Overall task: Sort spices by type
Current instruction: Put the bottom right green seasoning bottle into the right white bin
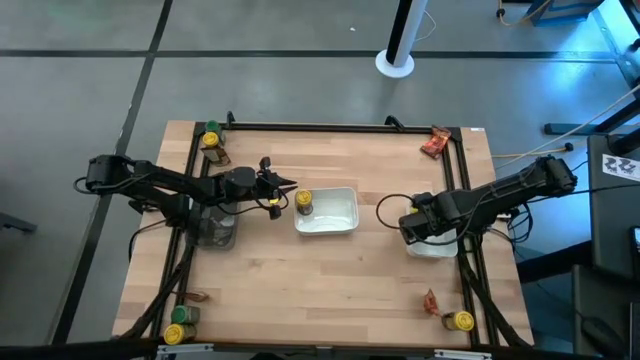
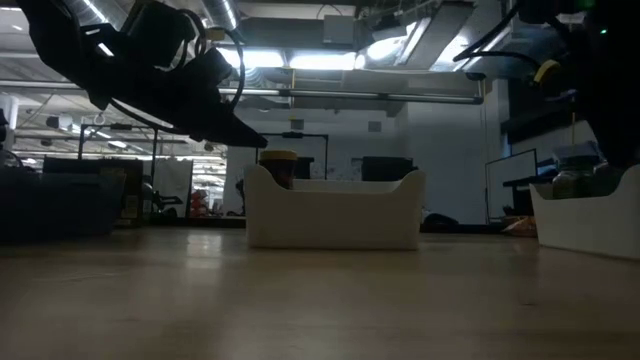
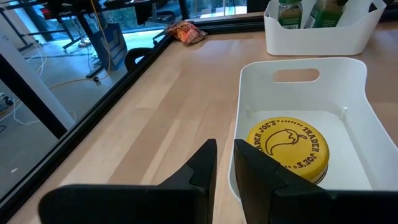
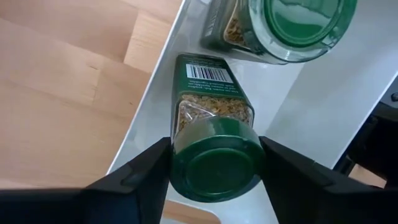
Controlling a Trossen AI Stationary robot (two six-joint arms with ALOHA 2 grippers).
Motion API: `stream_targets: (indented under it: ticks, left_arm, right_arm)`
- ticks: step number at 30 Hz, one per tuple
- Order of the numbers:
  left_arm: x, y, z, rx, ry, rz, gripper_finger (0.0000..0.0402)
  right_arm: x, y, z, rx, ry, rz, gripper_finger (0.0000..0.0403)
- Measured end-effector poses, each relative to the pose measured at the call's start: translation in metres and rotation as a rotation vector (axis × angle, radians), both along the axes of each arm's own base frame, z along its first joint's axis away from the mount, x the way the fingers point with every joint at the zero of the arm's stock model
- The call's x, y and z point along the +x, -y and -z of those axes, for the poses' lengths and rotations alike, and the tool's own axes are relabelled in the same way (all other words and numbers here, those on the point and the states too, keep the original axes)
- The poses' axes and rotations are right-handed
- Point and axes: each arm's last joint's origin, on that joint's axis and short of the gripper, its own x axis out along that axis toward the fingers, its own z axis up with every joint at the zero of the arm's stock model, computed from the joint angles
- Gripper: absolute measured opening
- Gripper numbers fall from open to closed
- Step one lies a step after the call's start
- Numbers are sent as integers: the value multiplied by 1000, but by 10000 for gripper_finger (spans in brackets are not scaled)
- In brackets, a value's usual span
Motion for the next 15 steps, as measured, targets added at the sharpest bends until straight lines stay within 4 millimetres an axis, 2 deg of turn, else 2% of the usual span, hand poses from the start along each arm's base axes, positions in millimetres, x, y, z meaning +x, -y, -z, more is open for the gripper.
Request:
stream_targets:
  ticks: [7, 15]
  left_arm:
    - [0, 0, 0, 0, 1, 0, 45]
    - [0, 0, 0, 0, 1, 0, 45]
  right_arm:
    - [0, 1, 1, -29, 3, -2, 271]
    - [0, 1, 1, -35, 5, -5, 277]
